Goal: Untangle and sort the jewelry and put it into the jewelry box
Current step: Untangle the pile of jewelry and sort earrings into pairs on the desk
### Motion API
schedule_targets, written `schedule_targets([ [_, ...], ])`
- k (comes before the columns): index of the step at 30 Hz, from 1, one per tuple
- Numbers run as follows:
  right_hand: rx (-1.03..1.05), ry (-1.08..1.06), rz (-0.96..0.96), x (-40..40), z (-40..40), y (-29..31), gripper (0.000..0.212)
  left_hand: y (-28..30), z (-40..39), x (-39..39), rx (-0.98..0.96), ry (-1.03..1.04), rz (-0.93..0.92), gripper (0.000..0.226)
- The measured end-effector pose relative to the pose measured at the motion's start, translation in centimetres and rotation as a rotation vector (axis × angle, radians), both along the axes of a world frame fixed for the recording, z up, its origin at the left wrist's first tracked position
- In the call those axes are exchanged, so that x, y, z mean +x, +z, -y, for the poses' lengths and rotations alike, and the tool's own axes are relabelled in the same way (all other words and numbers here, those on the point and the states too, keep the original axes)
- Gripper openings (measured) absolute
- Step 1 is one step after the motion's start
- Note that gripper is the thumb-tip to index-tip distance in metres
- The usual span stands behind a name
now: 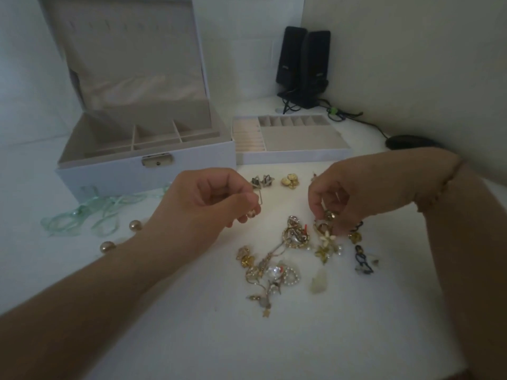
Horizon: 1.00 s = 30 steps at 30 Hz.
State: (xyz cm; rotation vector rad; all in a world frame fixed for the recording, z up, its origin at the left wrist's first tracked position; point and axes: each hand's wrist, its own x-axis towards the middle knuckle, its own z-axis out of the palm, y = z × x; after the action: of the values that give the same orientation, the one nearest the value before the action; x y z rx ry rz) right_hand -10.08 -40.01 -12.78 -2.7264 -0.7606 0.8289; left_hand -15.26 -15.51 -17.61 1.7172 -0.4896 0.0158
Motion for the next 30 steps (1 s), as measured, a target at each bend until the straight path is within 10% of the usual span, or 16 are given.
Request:
schedule_targets([
  [30,0.021,-0.044,0.028,0.2,0.3,0.0,0.01,0.1,0.4,0.0,-0.029,0.095,-0.056,0.01],
])
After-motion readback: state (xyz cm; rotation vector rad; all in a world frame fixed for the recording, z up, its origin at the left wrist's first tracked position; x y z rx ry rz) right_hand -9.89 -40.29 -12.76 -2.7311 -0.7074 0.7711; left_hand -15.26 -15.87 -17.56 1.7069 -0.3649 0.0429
